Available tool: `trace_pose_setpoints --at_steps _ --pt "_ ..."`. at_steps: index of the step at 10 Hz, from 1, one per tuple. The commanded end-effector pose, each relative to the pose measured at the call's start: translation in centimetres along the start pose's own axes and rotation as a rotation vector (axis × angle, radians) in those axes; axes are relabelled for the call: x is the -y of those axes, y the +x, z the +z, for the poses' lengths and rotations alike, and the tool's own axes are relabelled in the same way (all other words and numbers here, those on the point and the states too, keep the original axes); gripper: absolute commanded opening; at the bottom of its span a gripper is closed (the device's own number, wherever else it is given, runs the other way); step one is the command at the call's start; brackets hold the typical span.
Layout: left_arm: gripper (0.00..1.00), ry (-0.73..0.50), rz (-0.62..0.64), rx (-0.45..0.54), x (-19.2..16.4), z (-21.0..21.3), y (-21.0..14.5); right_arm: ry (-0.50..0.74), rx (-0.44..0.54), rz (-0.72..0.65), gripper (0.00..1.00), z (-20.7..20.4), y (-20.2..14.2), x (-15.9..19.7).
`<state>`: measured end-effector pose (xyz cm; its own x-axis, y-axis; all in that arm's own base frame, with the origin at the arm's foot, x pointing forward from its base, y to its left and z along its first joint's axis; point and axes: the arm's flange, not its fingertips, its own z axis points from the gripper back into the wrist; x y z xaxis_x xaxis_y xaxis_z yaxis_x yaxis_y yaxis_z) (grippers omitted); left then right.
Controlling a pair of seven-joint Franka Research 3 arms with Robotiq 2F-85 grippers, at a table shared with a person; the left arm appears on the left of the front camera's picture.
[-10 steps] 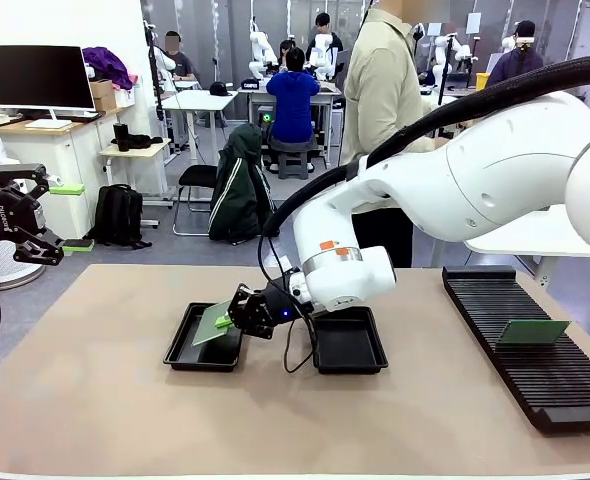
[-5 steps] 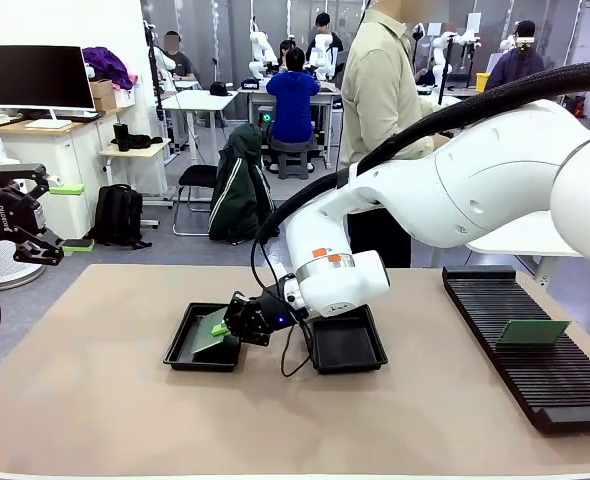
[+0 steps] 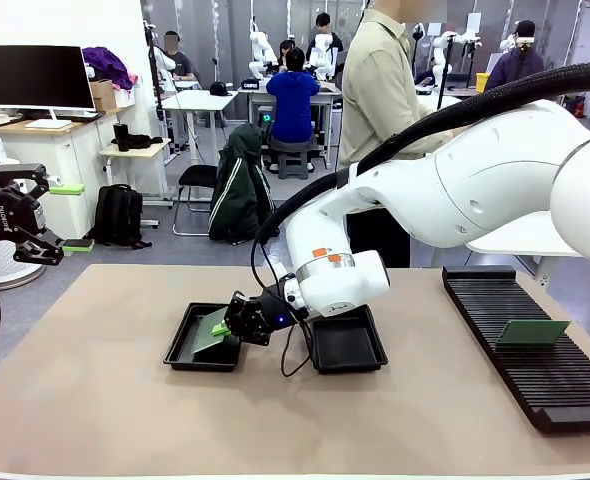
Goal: Inspect and transfer BCBs to ESD trays.
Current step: Pick up the Blank PCB from the PCB Rack and place it in the left ESD tray.
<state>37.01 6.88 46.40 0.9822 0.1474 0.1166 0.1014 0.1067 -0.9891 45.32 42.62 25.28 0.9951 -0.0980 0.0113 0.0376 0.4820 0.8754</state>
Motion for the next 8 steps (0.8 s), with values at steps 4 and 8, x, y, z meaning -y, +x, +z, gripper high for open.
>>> trace_pose_setpoints --at_steps 4,8 --pt "1.00 -0.002 0.001 0.001 0.0 0.1 -0.1 -0.032 -0.025 -0.005 0.02 -0.5 0.1 -0.7" --pt "1.00 -0.002 0.001 0.001 0.0 0.1 -0.1 -0.067 -0.025 -0.005 0.10 -1.2 0.1 -1.7"
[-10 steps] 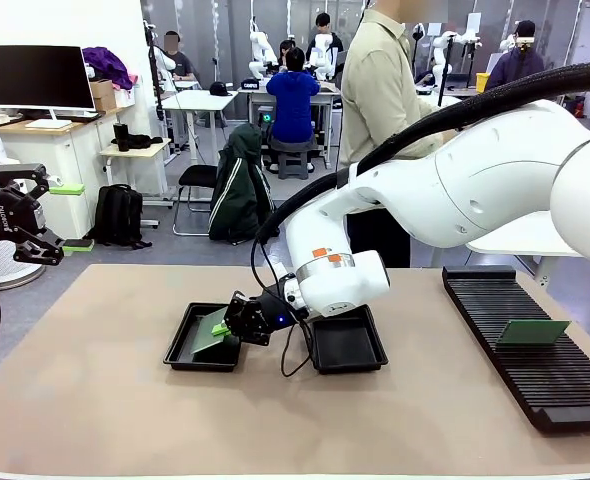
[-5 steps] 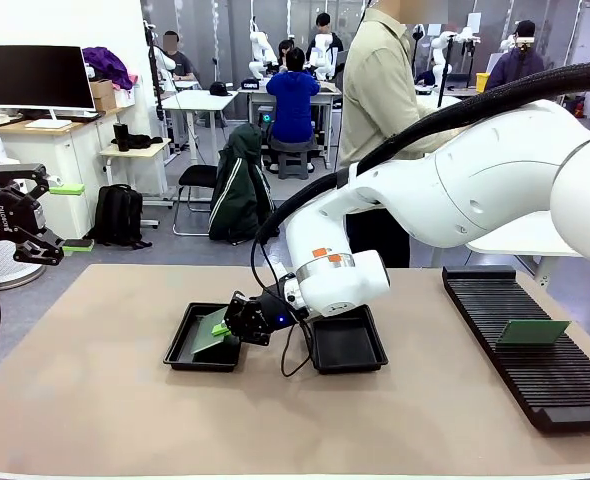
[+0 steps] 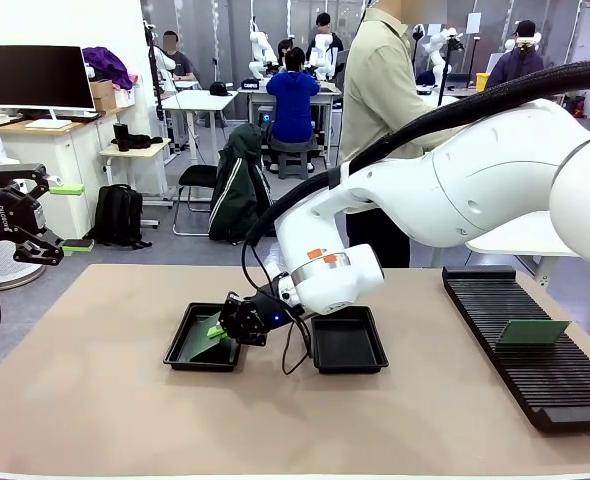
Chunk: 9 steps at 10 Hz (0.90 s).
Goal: Inspect and transfer BCBs to ESD trays.
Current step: Pick up the Blank PCB from the PCB Rack and place it in the left ESD tray.
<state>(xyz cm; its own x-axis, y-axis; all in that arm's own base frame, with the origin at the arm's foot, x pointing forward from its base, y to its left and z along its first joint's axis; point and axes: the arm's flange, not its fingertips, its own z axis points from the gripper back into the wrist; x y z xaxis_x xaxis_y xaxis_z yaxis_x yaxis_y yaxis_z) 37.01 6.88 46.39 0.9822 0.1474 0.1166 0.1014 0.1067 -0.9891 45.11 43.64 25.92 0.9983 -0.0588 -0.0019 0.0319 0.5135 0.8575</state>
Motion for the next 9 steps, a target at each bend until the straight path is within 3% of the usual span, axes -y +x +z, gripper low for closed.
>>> trace_pose_setpoints --at_steps 1,9 --pt "1.00 -0.002 0.001 0.001 0.0 0.1 -0.1 -0.038 0.017 -0.023 0.13 -0.6 0.5 -0.7" --pt "1.00 -0.002 0.001 0.001 0.0 0.1 -0.1 -0.240 0.007 -0.019 0.40 -0.6 0.9 -4.3"
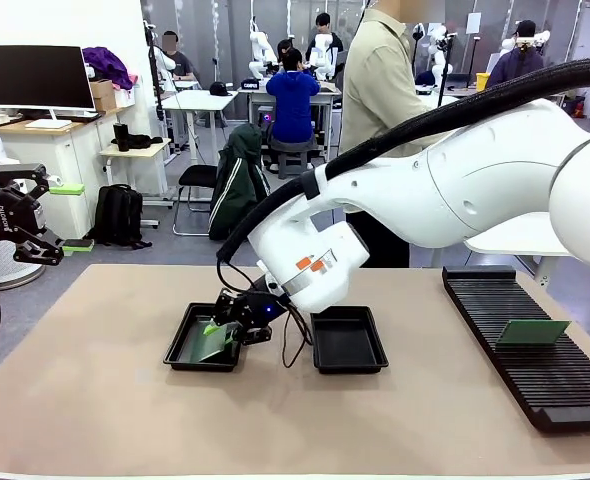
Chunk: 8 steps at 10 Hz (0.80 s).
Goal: Inspect and transfer BCBs to ESD trays.
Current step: Pick up the Blank PCB from the PCB Rack and place it in the left ESD tray.
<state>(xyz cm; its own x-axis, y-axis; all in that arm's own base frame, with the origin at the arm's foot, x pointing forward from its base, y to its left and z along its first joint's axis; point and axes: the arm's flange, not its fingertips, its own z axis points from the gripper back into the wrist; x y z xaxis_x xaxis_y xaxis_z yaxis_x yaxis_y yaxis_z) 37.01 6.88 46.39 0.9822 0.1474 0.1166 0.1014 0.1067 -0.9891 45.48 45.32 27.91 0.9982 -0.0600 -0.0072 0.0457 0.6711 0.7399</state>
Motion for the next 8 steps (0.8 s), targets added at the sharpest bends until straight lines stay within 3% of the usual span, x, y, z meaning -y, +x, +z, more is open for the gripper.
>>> trace_pose_setpoints --at_steps 1,5,8 --pt "1.00 -0.002 0.001 0.001 0.0 0.1 -0.1 -0.071 0.012 -0.009 0.44 0.6 0.7 -2.5" --pt "1.00 -0.002 0.001 0.001 0.0 0.1 -0.1 -0.225 0.012 -0.001 0.55 1.3 1.2 -5.2" --pt "1.00 -0.002 0.001 0.001 0.0 0.1 -0.1 -0.356 0.008 0.009 0.55 1.3 1.3 -7.2"
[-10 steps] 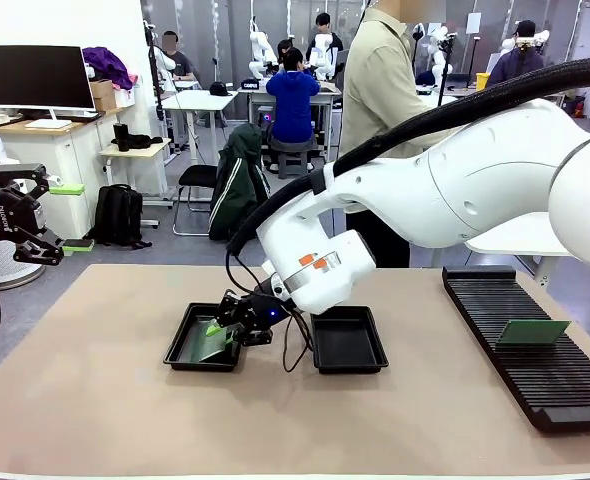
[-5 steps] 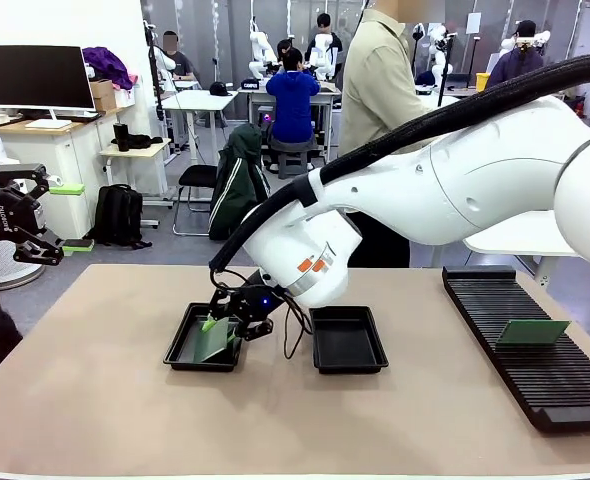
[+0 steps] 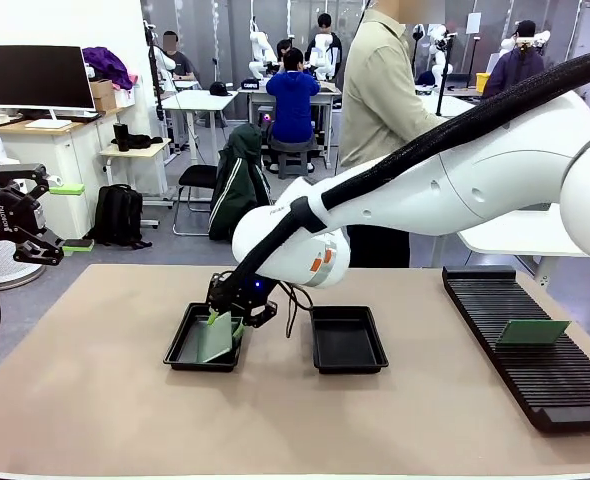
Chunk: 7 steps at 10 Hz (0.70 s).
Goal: Inspect and transfer BCBs to ESD trays.
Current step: Pick up the Blank PCB from the PCB Rack and place it in the left ESD tray.
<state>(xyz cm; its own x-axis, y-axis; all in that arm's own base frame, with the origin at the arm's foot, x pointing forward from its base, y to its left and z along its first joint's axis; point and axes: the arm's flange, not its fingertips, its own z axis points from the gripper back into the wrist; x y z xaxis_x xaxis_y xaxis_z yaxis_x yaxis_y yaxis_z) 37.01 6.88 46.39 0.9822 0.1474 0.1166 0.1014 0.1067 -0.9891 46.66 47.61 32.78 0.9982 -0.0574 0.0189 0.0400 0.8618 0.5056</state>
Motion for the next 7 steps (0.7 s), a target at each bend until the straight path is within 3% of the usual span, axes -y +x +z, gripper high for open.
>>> trace_pose_setpoints --at_steps 1,7 --pt "1.00 -0.002 0.001 0.001 0.0 0.1 -0.1 -0.085 -0.015 -0.006 0.55 0.4 0.4 -2.4" --pt "1.00 -0.002 0.001 0.001 0.0 0.1 -0.1 -0.194 -0.008 0.002 0.55 2.1 -0.7 -4.0"
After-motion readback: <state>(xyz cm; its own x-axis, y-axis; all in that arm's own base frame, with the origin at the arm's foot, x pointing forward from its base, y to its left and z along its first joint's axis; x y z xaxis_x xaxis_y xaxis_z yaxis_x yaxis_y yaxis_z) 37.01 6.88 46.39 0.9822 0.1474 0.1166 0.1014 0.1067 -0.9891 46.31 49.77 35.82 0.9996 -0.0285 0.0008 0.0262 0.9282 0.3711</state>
